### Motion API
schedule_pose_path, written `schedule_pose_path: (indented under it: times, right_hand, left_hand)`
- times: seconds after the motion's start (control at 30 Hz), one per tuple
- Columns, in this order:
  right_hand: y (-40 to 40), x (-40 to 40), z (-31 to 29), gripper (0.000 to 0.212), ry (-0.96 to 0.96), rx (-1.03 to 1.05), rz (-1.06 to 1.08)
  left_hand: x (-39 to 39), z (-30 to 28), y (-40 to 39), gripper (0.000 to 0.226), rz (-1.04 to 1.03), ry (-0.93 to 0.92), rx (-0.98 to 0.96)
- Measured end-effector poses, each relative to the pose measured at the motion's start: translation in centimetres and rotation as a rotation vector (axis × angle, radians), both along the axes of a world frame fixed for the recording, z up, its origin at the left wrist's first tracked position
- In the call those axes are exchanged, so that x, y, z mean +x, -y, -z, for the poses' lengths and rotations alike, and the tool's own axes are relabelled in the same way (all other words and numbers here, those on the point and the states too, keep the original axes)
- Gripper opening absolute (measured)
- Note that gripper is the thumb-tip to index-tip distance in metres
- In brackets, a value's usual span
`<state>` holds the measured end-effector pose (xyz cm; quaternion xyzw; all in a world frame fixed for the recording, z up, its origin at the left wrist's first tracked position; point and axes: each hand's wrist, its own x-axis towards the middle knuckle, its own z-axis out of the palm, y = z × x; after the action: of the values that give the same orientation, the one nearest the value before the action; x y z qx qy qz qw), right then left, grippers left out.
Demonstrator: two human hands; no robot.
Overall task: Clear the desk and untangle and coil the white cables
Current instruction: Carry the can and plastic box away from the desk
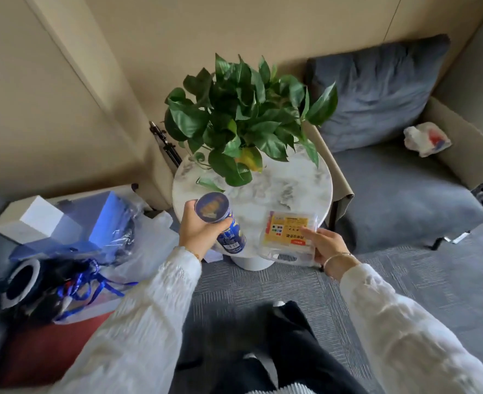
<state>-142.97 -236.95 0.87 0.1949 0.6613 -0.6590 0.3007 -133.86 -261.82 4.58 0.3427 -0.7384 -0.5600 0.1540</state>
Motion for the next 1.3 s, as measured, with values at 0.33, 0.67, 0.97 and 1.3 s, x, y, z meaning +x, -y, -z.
schedule_pose_path:
  times: [0.33,0.67,0.97,1.3]
  right_hand:
    - [3.1,-9.3,7.8,0.033,0.075,0.168,-0.206]
    - [6.0,-13.1,11.2,0.044,0.034,0.265,-0.267]
    - [7.5,-13.8,11.9,0.048,-0.102,0.482,-0.327]
    - [6.9,-12.2,11.9,0.024,-0.189,0.554,-0.300]
  left_hand:
    - [-6.7,4.1,1.2,0.063,0.028,0.164,-0.110]
    - [-9.5,4.8,3.0,0.065,0.186,0.170,-0.182]
    - [-9.5,5.1,3.8,0.086,0.243,0.208,-0.149]
    - [-9.0,6.2,4.0,0.064,0.184,0.243,-0.054]
